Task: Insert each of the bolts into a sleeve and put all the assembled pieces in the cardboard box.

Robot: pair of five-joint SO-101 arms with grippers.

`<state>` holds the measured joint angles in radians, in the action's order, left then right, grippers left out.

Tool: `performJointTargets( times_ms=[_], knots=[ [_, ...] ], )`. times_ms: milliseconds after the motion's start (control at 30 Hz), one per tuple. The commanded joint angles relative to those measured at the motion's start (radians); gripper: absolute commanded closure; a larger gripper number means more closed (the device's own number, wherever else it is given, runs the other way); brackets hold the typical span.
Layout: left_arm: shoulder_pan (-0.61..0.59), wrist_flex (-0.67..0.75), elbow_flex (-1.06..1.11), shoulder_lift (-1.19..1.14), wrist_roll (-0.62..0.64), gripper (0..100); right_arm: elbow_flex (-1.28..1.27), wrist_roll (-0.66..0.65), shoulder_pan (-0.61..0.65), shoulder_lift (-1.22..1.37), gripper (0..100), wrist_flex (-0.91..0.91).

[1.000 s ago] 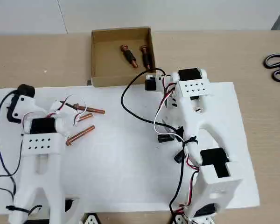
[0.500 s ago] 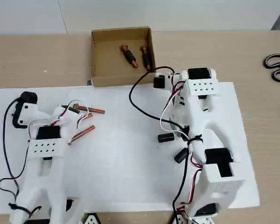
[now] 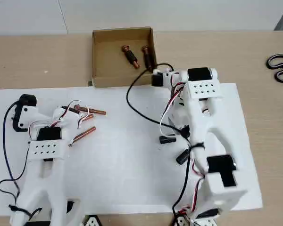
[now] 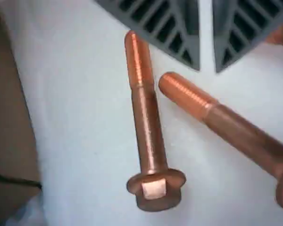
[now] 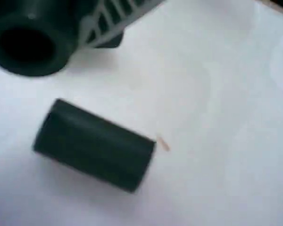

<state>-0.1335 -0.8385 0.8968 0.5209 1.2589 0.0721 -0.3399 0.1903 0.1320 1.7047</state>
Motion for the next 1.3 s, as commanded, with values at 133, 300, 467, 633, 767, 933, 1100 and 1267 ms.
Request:
performJointTargets(
  times_ms=[133, 300, 467, 633, 767, 933, 1100, 1267],
  knots=[
    [0.002, -0.123, -0.177, 0.005, 0.026, 99, 0.006, 0.008, -0.022, -0.203, 99.5, 0.022],
    [0.008, -0.118, -0.174, 0.002, 0.025, 99, 0.005, 0.038, -0.108, -0.239, 99.5, 0.018],
    [0.003, -0.107, -0.185, -0.094, 0.029, 99, 0.006, 0.054, -0.17, -0.239, 99.5, 0.01],
    [0.002, -0.097, -0.251, -0.281, 0.032, 99, 0.003, 0.052, -0.17, -0.239, 99.5, -0.001],
    [-0.017, -0.158, -0.351, -0.402, 0.048, 99, 0.003, 0.052, -0.17, -0.237, 99.5, -0.005],
    [-0.025, -0.275, -0.484, -0.448, 0.046, 99, 0.003, 0.052, -0.171, -0.237, 99.5, -0.005],
    [-0.02, -0.281, -0.545, -0.446, 0.051, 99, -0.009, 0.052, -0.171, -0.239, 99.4, -0.019],
    [-0.018, -0.282, -0.549, -0.456, 0.054, 99, -0.075, 0.075, -0.171, -0.245, 99.3, -0.058]
  ],
)
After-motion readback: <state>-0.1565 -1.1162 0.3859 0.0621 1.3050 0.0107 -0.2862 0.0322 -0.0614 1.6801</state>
